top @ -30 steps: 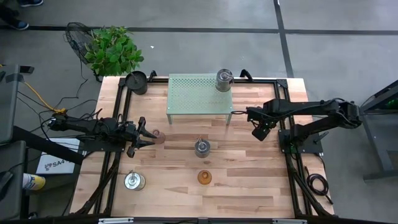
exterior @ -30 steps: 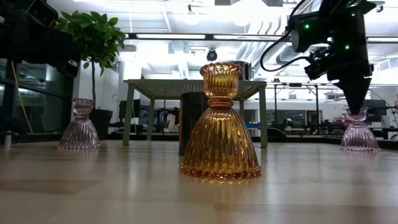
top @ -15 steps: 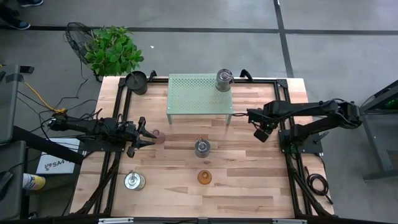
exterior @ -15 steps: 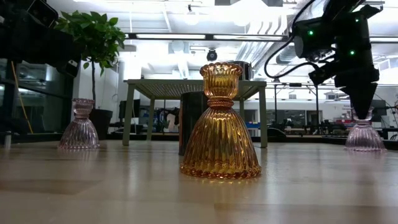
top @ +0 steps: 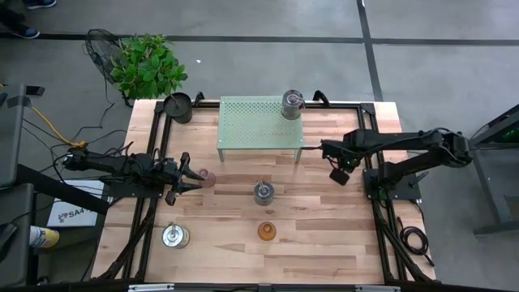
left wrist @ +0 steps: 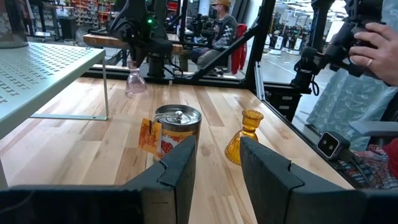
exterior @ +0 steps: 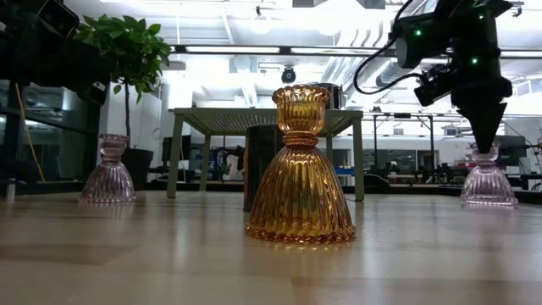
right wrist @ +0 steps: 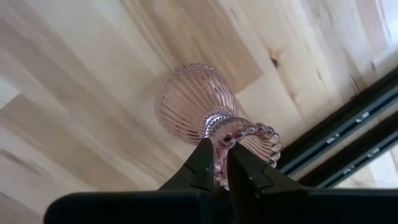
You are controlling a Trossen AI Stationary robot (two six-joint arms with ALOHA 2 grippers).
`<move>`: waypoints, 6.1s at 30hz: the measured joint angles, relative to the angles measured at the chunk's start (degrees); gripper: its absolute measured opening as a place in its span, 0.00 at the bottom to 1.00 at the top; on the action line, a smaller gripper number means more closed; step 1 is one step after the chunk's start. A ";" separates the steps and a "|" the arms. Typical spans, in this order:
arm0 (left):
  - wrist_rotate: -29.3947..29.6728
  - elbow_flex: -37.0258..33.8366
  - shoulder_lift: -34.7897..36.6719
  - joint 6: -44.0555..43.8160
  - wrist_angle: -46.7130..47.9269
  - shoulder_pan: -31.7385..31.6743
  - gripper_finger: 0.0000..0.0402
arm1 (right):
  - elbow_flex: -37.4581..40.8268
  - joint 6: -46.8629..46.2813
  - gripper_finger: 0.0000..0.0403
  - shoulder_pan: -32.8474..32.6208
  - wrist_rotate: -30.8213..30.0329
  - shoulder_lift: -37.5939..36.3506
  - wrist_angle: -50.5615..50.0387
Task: Pick & Place candle stick holders
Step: Put the right pink candle holder on the shelf
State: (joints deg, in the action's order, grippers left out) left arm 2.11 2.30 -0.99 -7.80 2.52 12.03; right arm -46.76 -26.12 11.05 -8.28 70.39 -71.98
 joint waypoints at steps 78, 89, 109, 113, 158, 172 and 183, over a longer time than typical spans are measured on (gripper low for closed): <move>15.38 -0.04 -5.88 -0.55 -15.62 -0.02 0.31 | -43.61 44.39 0.04 -24.58 -7.50 17.26 0.26; 16.74 3.39 -28.02 4.03 -38.59 -0.03 0.34 | -43.57 54.20 0.04 -18.03 -3.24 19.06 7.57; 10.10 44.36 -71.56 6.06 -20.23 -8.08 0.65 | -54.87 59.83 0.04 -17.16 -2.39 24.68 5.67; 4.72 47.79 -76.57 5.48 -20.94 -11.39 0.65 | -54.80 59.61 0.04 -17.60 -3.53 24.68 4.71; -9.07 54.14 -86.49 1.88 -26.36 -14.27 0.39 | -54.73 61.10 0.04 -17.58 -2.66 24.65 9.31; -9.40 54.14 -86.49 1.29 -26.23 -14.29 0.29 | -54.73 61.08 0.04 -17.58 -3.03 24.65 9.33; -9.33 54.10 -86.49 1.90 -26.32 -14.27 0.29 | -54.71 57.75 0.23 -17.57 -3.56 24.55 10.28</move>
State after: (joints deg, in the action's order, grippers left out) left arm -7.22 56.40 -87.48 -5.89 -23.79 -2.24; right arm -101.47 31.63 -6.52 -11.84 94.94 -61.71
